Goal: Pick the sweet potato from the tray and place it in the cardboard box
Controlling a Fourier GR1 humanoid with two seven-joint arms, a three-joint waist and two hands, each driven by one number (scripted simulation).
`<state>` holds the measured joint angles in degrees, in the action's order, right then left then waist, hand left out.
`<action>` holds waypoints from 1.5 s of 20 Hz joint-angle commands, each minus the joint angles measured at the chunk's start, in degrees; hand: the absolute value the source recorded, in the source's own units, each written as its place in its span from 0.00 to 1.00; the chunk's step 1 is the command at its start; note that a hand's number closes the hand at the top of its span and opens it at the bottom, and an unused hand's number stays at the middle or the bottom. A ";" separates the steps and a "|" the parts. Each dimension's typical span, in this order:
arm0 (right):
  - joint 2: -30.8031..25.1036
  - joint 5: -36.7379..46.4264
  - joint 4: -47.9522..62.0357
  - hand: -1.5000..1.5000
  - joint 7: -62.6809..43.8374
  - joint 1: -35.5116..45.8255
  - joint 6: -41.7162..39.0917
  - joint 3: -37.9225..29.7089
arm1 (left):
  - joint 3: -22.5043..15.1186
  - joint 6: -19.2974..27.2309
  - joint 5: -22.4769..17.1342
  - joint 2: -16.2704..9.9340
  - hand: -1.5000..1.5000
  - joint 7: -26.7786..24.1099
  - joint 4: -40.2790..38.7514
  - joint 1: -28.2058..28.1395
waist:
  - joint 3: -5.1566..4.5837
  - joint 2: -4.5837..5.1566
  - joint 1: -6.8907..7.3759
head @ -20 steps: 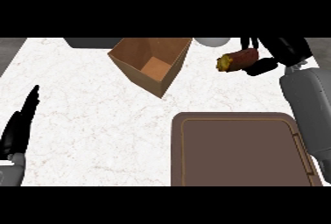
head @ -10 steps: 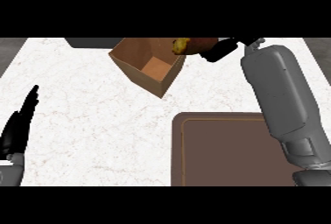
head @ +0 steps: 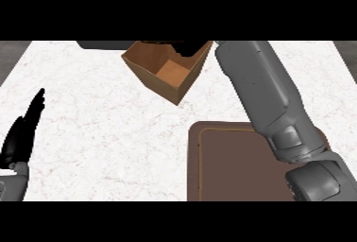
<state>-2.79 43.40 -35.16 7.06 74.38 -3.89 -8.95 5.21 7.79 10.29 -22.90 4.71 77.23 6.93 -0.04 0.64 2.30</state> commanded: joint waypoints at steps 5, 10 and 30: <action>2.51 -0.31 15.06 1.00 0.08 7.59 7.89 -1.97 | 0.21 -2.15 -0.41 -0.22 0.50 -2.09 -2.43 2.37 | -0.06 0.96 1.79; 2.77 -0.25 21.00 1.00 -3.20 10.76 12.09 1.01 | -2.12 -0.59 1.88 1.80 0.50 -0.99 -1.91 3.43 | -0.09 1.09 3.29; 2.79 -13.45 22.99 0.00 7.45 7.28 21.25 -10.06 | -1.33 -1.34 1.54 1.89 0.50 -1.97 -3.36 4.84 | 0.04 1.70 4.07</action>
<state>0.00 33.27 -10.33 11.86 81.65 15.15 -15.60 3.68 6.29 11.84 -21.16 3.14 73.91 12.79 -0.04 2.55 7.16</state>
